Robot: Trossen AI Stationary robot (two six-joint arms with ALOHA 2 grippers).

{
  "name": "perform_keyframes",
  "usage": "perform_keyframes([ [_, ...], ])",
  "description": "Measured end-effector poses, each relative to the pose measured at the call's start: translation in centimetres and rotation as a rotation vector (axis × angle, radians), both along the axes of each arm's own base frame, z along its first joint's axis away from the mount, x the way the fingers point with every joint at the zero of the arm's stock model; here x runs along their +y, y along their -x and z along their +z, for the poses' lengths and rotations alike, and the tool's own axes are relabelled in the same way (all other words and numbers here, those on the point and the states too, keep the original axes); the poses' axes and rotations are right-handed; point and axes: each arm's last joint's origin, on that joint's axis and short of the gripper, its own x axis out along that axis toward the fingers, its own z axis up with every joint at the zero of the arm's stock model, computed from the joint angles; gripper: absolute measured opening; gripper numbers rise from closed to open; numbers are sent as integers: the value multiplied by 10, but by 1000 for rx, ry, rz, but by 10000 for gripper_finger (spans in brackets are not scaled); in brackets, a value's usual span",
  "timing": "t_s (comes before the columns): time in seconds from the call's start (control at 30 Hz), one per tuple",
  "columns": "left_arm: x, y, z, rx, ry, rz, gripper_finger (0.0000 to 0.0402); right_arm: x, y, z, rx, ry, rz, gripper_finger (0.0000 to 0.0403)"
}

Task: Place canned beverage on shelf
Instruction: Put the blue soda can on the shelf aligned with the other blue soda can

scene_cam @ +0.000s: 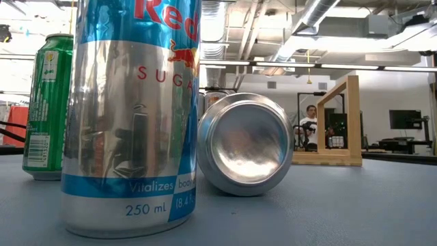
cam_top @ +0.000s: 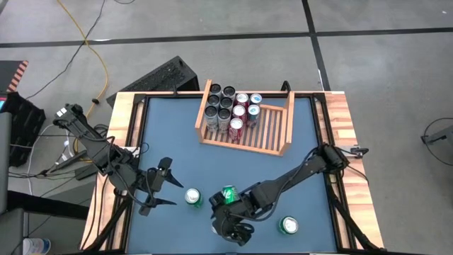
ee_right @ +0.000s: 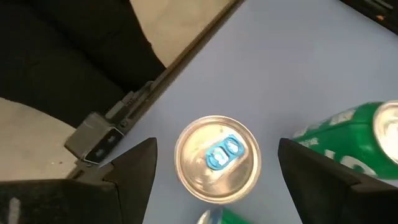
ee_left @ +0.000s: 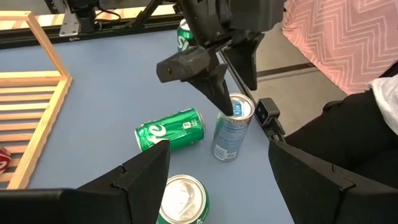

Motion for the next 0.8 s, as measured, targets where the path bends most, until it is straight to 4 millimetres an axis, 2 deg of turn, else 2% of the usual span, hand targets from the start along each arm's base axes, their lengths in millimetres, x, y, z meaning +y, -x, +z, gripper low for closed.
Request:
perform_keyframes([
  [0.2, 0, 0, 0, 1, 0, 0, 261, 2, -5, -15, 25, 0, 22, 320],
  [0.8, 0, 0, 0, 4, -2, 0, 261, -1, -6, -18, 29, 50, 61, 320],
])
